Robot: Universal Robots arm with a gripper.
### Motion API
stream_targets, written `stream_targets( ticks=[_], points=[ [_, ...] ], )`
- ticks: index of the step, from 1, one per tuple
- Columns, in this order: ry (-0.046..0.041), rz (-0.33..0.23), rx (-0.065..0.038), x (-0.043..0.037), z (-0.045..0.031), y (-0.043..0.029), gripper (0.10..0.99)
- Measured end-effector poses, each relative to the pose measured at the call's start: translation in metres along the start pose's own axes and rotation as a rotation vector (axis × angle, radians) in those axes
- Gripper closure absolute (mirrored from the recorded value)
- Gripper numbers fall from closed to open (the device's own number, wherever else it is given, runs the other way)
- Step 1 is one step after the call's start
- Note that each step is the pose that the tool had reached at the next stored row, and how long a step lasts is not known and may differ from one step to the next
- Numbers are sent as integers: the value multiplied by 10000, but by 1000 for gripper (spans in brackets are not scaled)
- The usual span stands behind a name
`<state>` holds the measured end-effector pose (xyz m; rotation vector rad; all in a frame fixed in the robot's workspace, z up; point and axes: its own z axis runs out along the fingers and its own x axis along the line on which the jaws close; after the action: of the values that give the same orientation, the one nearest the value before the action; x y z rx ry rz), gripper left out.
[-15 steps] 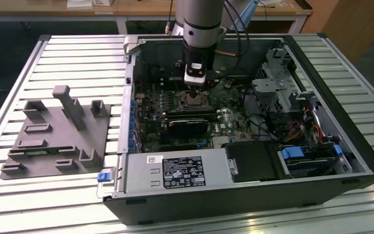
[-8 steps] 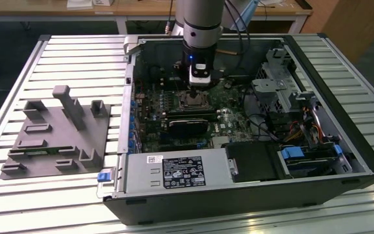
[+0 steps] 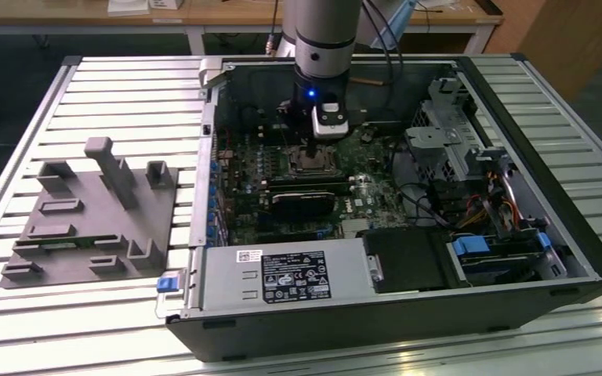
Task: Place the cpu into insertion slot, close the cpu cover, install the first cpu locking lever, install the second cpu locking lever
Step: 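Close the cpu cover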
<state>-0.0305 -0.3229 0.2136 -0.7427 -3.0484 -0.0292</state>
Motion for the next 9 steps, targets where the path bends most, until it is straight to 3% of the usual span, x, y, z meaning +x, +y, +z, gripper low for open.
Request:
stream_targets(
  ticks=[9],
  points=[
    [23,-1633,13,0,16,-1,980]
  ],
)
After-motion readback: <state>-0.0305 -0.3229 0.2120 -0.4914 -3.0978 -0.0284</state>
